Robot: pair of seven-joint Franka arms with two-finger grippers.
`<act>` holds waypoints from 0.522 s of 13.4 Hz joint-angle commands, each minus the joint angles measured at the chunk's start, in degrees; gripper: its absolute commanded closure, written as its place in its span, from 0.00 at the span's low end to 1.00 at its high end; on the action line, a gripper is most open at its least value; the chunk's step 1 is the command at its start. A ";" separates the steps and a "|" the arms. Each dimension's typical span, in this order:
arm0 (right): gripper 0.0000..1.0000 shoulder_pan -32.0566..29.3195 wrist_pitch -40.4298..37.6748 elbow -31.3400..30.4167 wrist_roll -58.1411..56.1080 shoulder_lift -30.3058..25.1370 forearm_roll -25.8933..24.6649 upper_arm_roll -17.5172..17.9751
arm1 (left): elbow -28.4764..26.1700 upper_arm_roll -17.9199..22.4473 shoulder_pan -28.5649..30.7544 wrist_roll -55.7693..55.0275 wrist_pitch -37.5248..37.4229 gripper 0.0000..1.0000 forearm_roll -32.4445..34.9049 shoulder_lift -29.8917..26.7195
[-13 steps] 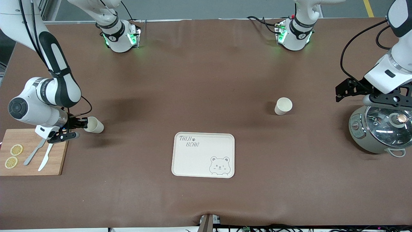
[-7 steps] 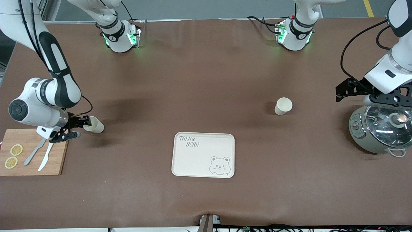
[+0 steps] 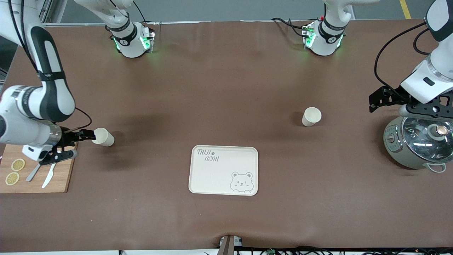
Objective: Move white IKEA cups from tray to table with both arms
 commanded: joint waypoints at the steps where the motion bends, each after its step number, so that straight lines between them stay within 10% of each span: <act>1: 0.00 1.12 -6.35 6.43 -0.22 0.18 -0.26 0.20 | 1.48 -0.20 0.04 -0.90 -1.42 0.00 0.36 0.50; 7: 0.00 4.01 -13.27 15.64 0.04 0.18 -1.22 0.20 | 1.57 -0.20 0.04 -0.82 -1.59 0.00 0.36 0.50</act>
